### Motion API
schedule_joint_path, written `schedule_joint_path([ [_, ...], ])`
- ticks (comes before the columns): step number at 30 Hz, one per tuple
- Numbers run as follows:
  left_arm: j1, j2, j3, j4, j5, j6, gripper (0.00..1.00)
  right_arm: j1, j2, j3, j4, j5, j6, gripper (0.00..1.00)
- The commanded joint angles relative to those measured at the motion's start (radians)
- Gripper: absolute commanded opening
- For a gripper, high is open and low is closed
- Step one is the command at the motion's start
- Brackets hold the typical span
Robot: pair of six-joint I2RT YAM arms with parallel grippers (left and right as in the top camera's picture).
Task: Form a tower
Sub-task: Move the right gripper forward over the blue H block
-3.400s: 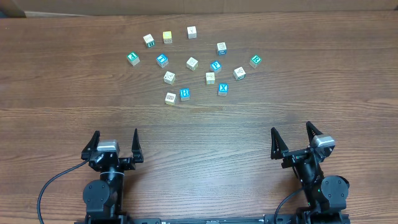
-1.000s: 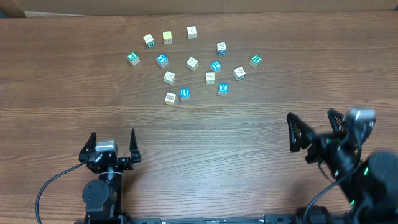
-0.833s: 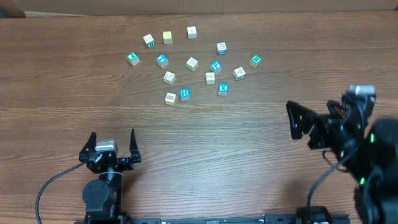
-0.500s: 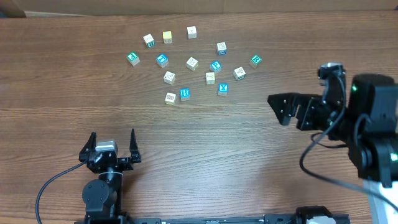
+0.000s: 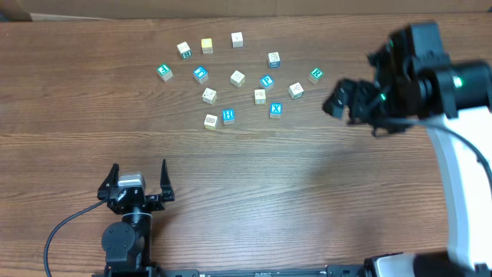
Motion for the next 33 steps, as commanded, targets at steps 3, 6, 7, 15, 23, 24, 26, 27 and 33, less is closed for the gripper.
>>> schedule_joint_path([
  [3, 0.01, -0.01, 0.007, -0.014, -0.013, 0.019, 1.0, 0.099, 0.182, 0.198, 0.002, 0.088, 0.043, 1.0],
  [6, 0.01, -0.01, 0.007, -0.014, -0.013, 0.019, 1.0, 0.156, 0.238, 0.198, 0.05, 0.087, 0.081, 1.0],
  [7, 0.01, -0.01, 0.007, -0.014, -0.013, 0.019, 1.0, 0.175, 0.255, 0.198, 0.065, 0.087, 0.084, 1.0],
  [15, 0.01, -0.01, 0.007, -0.014, -0.013, 0.019, 1.0, 0.301, 0.359, 0.196, 0.281, 0.057, 0.088, 0.98],
  [23, 0.01, -0.01, 0.007, -0.014, -0.013, 0.018, 1.0, 0.42, 0.478, 0.196, 0.36, 0.158, 0.138, 0.85],
  [24, 0.01, -0.01, 0.007, -0.014, -0.013, 0.019, 1.0, 0.435, 0.495, 0.196, 0.367, 0.182, 0.138, 0.85],
  [26, 0.01, -0.01, 0.007, -0.014, -0.013, 0.019, 1.0, 0.471, 0.539, 0.196, 0.392, 0.236, 0.138, 0.85],
  [27, 0.01, -0.01, 0.007, -0.014, -0.013, 0.019, 1.0, 0.481, 0.553, 0.196, 0.403, 0.253, 0.138, 0.85],
  [33, 0.01, -0.01, 0.007, -0.014, -0.013, 0.019, 1.0, 0.515, 0.633, 0.196, 0.486, 0.296, 0.138, 0.81],
])
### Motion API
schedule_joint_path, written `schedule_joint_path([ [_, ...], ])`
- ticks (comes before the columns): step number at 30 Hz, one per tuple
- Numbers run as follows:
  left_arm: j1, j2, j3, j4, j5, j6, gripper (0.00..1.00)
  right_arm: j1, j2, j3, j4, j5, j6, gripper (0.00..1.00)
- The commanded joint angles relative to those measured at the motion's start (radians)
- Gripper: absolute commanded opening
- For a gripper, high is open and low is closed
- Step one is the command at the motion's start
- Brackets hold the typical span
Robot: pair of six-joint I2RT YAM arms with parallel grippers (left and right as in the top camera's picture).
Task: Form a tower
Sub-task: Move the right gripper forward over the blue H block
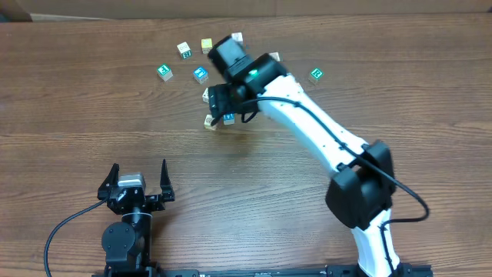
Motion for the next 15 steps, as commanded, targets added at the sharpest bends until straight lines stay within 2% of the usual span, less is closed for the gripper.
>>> schedule_joint_path([
  [1, 0.01, -0.01, 0.006, -0.013, -0.013, 0.019, 1.0, -0.003, 0.034, 0.021, 0.031, 0.054, 0.008, 0.79],
  [15, 0.01, -0.01, 0.006, -0.013, -0.013, 0.018, 1.0, -0.005, 0.202, 0.018, 0.161, 0.057, 0.008, 0.61],
])
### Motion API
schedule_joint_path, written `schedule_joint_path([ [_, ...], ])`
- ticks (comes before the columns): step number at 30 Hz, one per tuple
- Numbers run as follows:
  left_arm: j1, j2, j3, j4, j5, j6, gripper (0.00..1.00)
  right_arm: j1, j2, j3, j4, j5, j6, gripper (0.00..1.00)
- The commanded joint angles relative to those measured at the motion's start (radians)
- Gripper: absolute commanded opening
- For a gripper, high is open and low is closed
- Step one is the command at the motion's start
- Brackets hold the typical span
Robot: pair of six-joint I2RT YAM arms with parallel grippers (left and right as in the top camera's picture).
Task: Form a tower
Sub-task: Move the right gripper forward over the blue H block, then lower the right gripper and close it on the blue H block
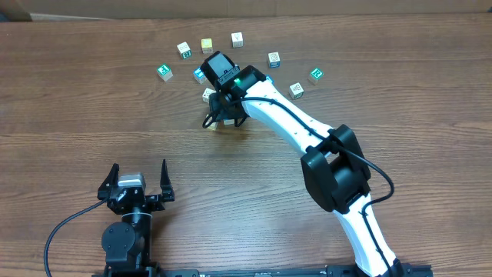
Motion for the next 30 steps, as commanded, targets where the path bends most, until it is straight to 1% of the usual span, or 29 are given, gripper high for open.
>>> schedule_joint_path([
  [1, 0.01, -0.01, 0.006, -0.013, -0.013, 0.019, 1.0, -0.003, 0.019, 0.018, 0.028, 0.018, 0.004, 0.6],
  [7, 0.01, -0.01, 0.006, -0.013, -0.013, 0.019, 1.0, -0.004, 0.021, -0.007, 0.044, 0.044, 0.004, 0.56],
  [15, 0.01, -0.01, 0.006, -0.013, -0.013, 0.019, 1.0, -0.004, 0.021, -0.045, 0.053, 0.045, 0.004, 0.54],
  [18, 0.01, -0.01, 0.006, -0.013, -0.013, 0.019, 1.0, -0.003, 0.021, -0.045, 0.052, 0.044, 0.004, 0.49],
  [23, 0.01, -0.01, 0.006, -0.013, -0.013, 0.019, 1.0, -0.003, 0.021, -0.046, 0.034, 0.044, 0.004, 0.46],
  [25, 0.01, -0.01, 0.006, -0.013, -0.013, 0.019, 0.99, -0.003, 0.021, -0.046, 0.031, 0.044, 0.004, 0.42],
  [30, 0.01, -0.01, 0.006, -0.013, -0.013, 0.019, 0.99, -0.004, 0.021, -0.046, 0.014, 0.044, 0.004, 0.39],
])
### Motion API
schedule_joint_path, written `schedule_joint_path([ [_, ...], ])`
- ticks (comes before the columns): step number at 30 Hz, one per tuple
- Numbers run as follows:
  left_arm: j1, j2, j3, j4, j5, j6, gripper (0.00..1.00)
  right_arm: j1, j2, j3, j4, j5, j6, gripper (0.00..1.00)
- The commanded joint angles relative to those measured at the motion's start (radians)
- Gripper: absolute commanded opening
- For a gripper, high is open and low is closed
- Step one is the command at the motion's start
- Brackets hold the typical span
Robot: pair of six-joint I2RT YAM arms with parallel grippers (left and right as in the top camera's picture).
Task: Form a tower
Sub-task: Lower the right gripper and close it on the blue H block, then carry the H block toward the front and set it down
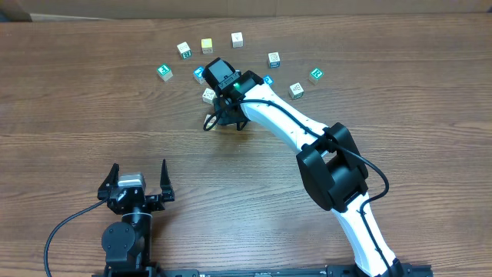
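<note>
Small lettered cubes lie scattered at the far middle of the wooden table [77, 115]: a green one [164, 72], a pale one [184, 50], a yellowish one [207, 45], a white one [237, 39], another [274, 58], a green one [316, 75] and a tan one [296, 90]. My right gripper [223, 123] is down at the near edge of the cluster, fingers spread, covering the cubes beneath it. A tan cube [208, 95] shows just beyond its wrist. My left gripper [139, 167] rests open near the front, holding nothing.
The white right arm [292, 127] stretches diagonally from the front right across the table and hides several cubes in the cluster's middle. A light strip of background [115, 8] runs along the table's far edge.
My right gripper has settled slightly lower and nearer over the front cubes; the tan cube that showed by its left finger is now hidden. The left arm has not moved.
At first my right gripper hung open at the far right, away from the fully visible cluster of cubes. Then the arm was stretched over the cluster with the gripper above the two front cubes. It then stood lower on them, and now covers them.
</note>
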Motion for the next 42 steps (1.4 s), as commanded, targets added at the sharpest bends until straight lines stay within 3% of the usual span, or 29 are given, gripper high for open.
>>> schedule_joint_path([
  [1, 0.01, -0.01, 0.006, -0.013, -0.013, 0.019, 1.0, -0.004, 0.003, -0.005, -0.003, 0.011, 0.004, 0.39],
  [7, 0.01, -0.01, 0.006, -0.013, -0.013, 0.019, 0.99, -0.003, 0.003, -0.005, 0.017, 0.011, 0.004, 0.43],
  [9, 0.01, -0.01, 0.006, -0.013, -0.013, 0.019, 1.0, -0.003, 0.003, -0.005, 0.008, 0.01, 0.005, 0.36],
  [18, 0.01, -0.01, 0.006, -0.013, -0.013, 0.019, 1.0, -0.003, 0.003, -0.005, -0.026, -0.019, 0.005, 0.29],
  [24, 0.01, -0.01, 0.006, -0.013, -0.013, 0.019, 1.0, -0.005, 0.003, -0.005, -0.023, -0.023, 0.005, 0.35],
  [30, 0.01, -0.01, 0.006, -0.013, -0.013, 0.019, 1.0, -0.005, 0.002, -0.003, -0.032, -0.028, 0.005, 0.22],
  [42, 0.01, -0.01, 0.006, -0.013, -0.013, 0.018, 1.0, -0.002, -0.026, 0.177, -0.26, -0.031, 0.072, 0.21],
])
